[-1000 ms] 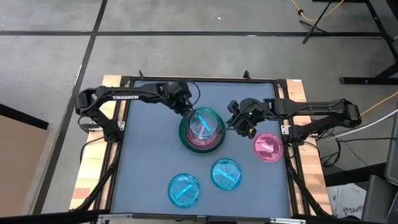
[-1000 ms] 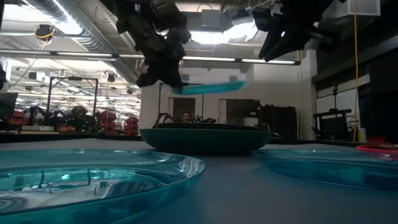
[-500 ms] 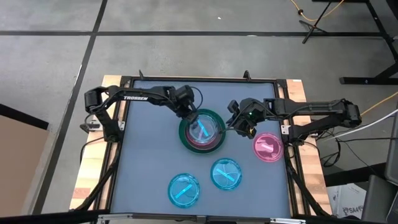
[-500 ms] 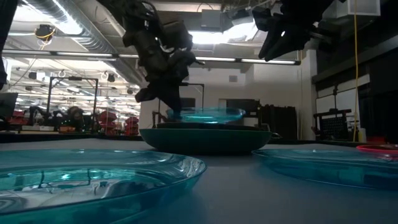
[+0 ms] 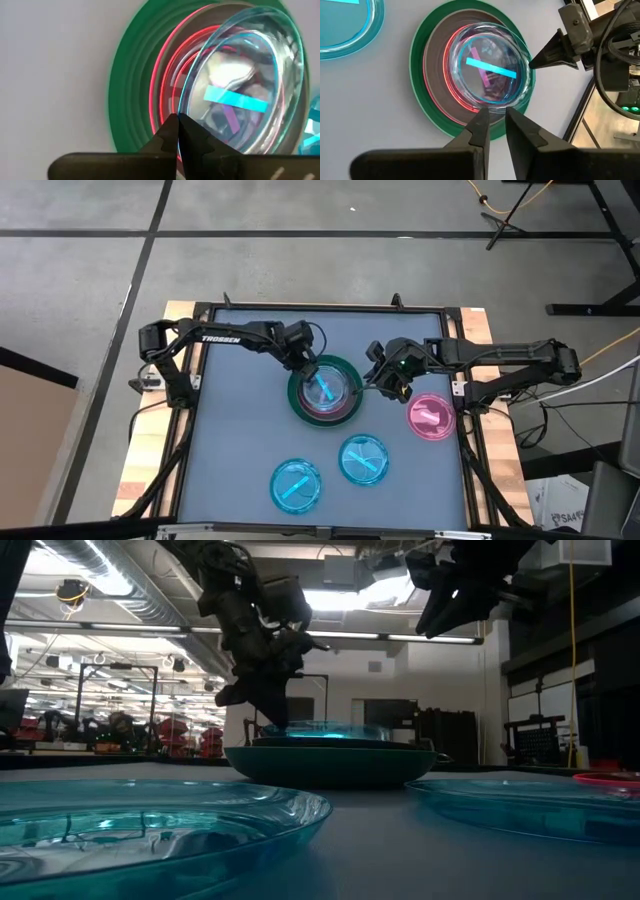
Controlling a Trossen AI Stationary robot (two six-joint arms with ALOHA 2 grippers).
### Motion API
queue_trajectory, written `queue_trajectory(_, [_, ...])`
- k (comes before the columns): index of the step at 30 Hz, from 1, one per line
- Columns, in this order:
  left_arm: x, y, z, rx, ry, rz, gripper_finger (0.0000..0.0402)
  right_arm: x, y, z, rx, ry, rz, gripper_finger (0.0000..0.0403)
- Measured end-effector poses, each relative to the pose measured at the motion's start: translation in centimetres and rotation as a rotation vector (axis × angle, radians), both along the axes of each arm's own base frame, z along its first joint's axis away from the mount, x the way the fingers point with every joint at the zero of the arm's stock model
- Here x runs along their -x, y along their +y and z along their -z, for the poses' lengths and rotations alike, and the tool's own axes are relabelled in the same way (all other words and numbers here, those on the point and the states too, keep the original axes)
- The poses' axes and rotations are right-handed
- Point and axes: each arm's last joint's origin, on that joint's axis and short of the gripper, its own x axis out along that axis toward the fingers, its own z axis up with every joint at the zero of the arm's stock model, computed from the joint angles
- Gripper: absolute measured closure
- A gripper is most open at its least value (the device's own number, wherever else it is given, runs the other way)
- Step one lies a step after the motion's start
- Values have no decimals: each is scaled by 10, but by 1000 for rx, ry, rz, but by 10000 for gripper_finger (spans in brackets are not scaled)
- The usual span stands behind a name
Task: Stack plastic plates
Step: Stack the top blue plate on top of the transparent pink plate
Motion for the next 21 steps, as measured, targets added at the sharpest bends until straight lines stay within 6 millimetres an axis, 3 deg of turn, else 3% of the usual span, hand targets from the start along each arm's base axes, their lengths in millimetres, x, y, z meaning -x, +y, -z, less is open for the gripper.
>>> queue_trajectory(21, [-2, -7, 0, -10, 1, 23, 401, 0, 0, 0, 0, 0, 0, 352])
